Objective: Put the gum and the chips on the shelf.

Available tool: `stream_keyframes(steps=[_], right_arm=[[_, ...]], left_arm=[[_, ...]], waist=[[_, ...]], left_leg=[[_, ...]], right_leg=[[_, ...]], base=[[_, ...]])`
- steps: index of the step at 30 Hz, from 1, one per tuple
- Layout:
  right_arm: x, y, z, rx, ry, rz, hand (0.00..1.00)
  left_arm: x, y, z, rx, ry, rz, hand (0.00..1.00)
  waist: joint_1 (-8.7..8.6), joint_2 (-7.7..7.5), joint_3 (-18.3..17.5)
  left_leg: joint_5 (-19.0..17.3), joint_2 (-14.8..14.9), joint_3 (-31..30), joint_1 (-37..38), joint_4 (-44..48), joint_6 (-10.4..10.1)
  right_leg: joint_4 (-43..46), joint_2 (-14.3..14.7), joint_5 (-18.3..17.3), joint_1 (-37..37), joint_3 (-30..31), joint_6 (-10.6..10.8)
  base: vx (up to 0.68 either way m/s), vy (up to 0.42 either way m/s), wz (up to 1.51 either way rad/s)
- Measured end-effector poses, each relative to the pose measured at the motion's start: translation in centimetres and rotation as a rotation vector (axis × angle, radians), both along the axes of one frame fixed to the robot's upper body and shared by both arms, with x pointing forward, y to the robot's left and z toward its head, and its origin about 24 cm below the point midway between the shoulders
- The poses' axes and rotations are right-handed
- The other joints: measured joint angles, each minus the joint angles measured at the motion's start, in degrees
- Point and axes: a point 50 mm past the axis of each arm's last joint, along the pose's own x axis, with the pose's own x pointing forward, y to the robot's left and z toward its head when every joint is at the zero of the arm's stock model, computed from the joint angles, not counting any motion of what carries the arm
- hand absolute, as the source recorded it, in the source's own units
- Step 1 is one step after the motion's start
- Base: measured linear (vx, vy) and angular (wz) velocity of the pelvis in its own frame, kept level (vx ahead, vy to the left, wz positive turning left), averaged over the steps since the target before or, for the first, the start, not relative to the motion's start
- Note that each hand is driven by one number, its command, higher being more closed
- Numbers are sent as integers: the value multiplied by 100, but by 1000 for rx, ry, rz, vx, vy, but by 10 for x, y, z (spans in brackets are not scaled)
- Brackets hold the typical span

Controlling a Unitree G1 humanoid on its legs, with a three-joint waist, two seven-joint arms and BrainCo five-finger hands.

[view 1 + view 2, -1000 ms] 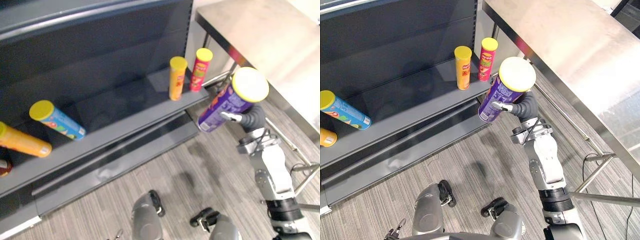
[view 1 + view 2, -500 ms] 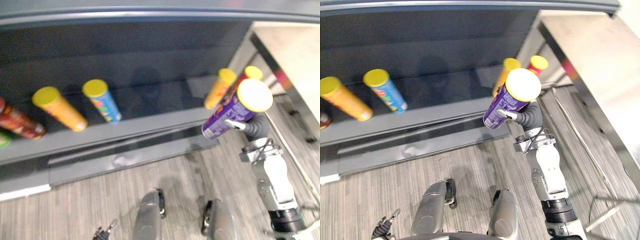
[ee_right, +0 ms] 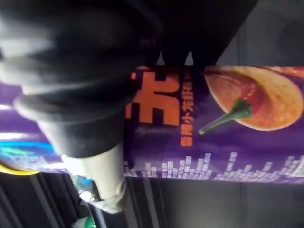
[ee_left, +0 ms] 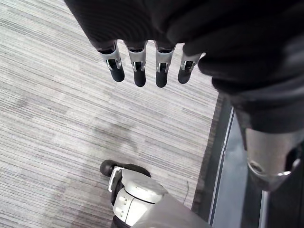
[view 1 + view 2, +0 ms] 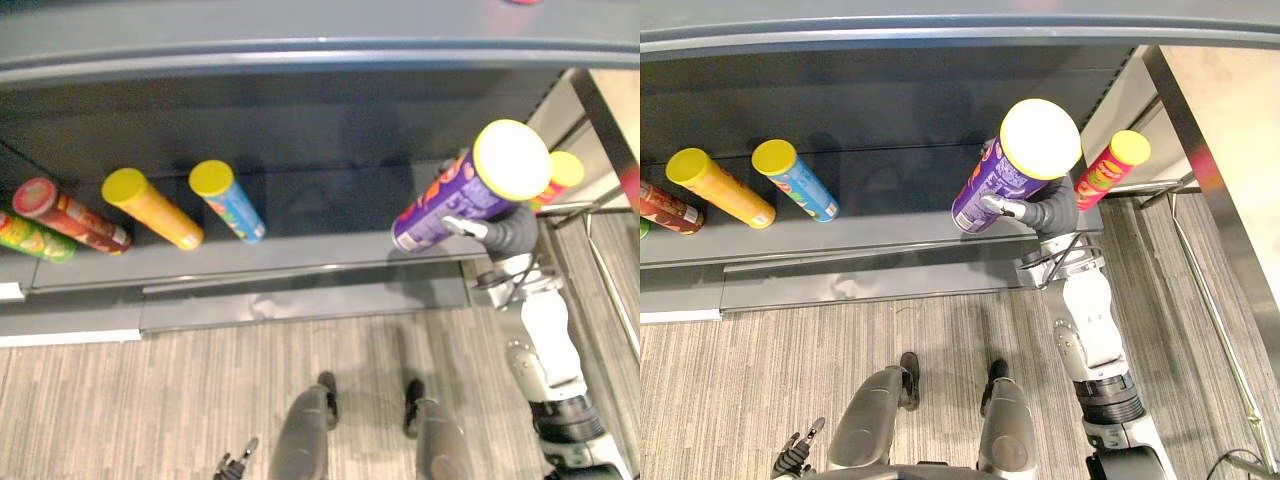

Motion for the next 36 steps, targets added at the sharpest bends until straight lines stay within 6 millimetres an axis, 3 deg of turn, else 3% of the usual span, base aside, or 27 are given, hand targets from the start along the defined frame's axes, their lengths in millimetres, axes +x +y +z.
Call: stream_keyframes(steps=[7, 15, 23, 27, 30, 36], right_arm=[[-3, 3, -20, 24, 76, 7, 100], [-3, 24, -34, -49, 118, 82, 100], [14, 43, -62, -175, 231, 77, 100], [36, 41, -60, -225, 234, -45, 100], [49, 40, -52, -229, 215, -123, 100], [71, 34, -35, -195, 176, -278, 100]], left_arm=[[4, 3, 2, 16, -28, -2, 0], [16, 7, 8, 41, -78, -23, 0], [75, -5, 30, 78, -269, -130, 0], [100, -17, 42, 72, -367, -179, 0], [106, -23, 46, 75, -393, -209, 0], [110, -39, 47, 52, -403, -265, 0]], waist=[[-67, -1, -1], [-74, -18, -11], [-128, 55, 24], [-29, 215, 144], [-9, 397, 269], [164, 506, 386]], left_leg=[[266, 32, -39, 134, -458, -83], [666, -24, -147, 288, -1050, -115], [1039, -177, -569, 261, -1432, -152], [1206, -313, -737, 159, -1611, -131], [1240, -275, -503, 41, -1635, -127], [1507, -250, -390, -300, -1626, -126]], right_leg=[[-120, 107, 71, 5, -15, -158], [-216, 104, 116, 2, -143, -224], [-87, -21, 71, -13, -496, -284], [256, -217, -52, -201, -664, -311], [481, -360, -143, -349, -770, -311], [878, -477, -277, -822, -802, -344]], base=[[-26, -62, 2], [2, -43, 9], [-16, -32, 26], [-74, -23, 38], [-75, -50, 32], [-38, -77, 11]])
